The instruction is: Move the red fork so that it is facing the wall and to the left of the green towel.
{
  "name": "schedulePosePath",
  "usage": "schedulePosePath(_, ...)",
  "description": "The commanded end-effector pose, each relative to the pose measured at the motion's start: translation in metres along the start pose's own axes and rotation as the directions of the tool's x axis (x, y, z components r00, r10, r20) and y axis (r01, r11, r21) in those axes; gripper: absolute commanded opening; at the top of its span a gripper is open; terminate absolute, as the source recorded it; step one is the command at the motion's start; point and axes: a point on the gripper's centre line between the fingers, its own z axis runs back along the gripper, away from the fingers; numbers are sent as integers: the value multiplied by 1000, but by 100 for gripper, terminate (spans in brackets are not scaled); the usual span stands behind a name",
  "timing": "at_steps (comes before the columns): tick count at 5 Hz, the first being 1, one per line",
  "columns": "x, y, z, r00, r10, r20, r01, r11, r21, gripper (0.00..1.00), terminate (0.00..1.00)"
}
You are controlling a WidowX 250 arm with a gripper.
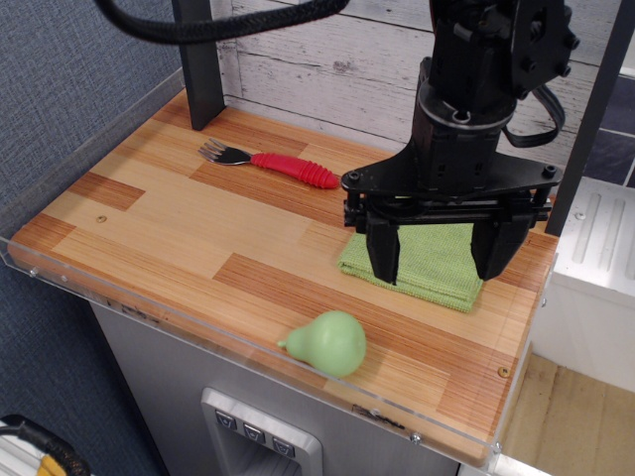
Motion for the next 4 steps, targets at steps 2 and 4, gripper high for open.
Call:
schedulePosePath(2, 20, 3, -1, 975, 211, 74, -216, 975, 62, 100, 0)
schedulePosePath(4, 75, 20, -16, 915, 389, 104, -399, 911, 108, 100, 0)
